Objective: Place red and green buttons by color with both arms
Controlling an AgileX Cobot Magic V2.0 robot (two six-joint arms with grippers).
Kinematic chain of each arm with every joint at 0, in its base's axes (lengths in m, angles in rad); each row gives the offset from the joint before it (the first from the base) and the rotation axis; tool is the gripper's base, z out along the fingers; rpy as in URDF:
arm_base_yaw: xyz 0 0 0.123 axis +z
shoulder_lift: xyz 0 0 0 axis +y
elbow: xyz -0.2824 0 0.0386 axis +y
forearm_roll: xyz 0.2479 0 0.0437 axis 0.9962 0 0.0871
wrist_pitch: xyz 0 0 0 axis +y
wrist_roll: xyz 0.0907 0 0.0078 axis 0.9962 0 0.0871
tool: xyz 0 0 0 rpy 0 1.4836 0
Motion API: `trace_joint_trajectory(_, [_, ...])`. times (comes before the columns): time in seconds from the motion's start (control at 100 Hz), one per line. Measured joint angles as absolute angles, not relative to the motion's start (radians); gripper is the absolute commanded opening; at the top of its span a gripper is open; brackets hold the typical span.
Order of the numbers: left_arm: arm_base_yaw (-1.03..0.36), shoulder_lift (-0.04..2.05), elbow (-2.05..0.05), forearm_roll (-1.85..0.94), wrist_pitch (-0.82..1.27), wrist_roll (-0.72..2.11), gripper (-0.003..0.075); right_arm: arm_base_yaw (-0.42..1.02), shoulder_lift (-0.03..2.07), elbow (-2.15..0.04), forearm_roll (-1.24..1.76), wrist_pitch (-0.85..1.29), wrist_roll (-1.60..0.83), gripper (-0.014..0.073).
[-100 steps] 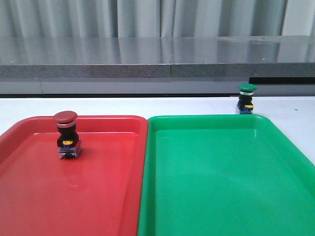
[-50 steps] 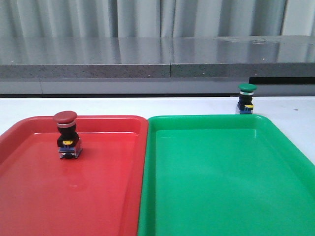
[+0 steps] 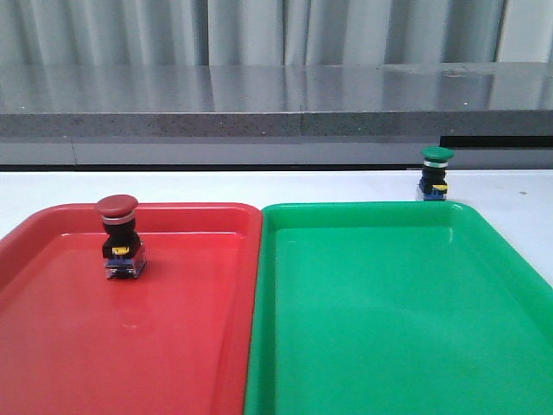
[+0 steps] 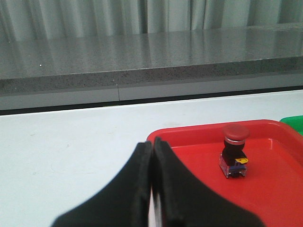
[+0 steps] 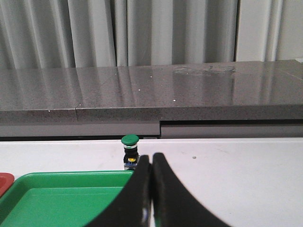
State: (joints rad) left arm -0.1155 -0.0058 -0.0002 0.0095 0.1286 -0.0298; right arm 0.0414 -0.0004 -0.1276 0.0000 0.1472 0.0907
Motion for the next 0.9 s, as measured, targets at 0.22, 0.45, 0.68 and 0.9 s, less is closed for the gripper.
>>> trace_joint_trajectory(0.22, [-0.116,-0.006,0.000,0.009,0.129,-0.030,-0.0019,0.041,0.192,-0.399,0.013,0.492,0.091,-0.0067])
trace_joint_trajectory(0.45, [-0.116,-0.006,0.000,0.009,0.129,-0.030,-0.0019,0.041,0.467,-0.662,0.031,0.810,0.091,-0.0067])
trace_joint_trajectory(0.68, [-0.116,-0.006,0.000,0.009,0.129,-0.030,-0.0019,0.041,0.614,-0.706,0.033,0.779,0.091,-0.0067])
trace_joint_trajectory(0.9, [-0.116,-0.006,0.000,0.009,0.129,-0.030,-0.0019,0.041,0.687,-0.707,0.033,0.763,0.091,-0.0034])
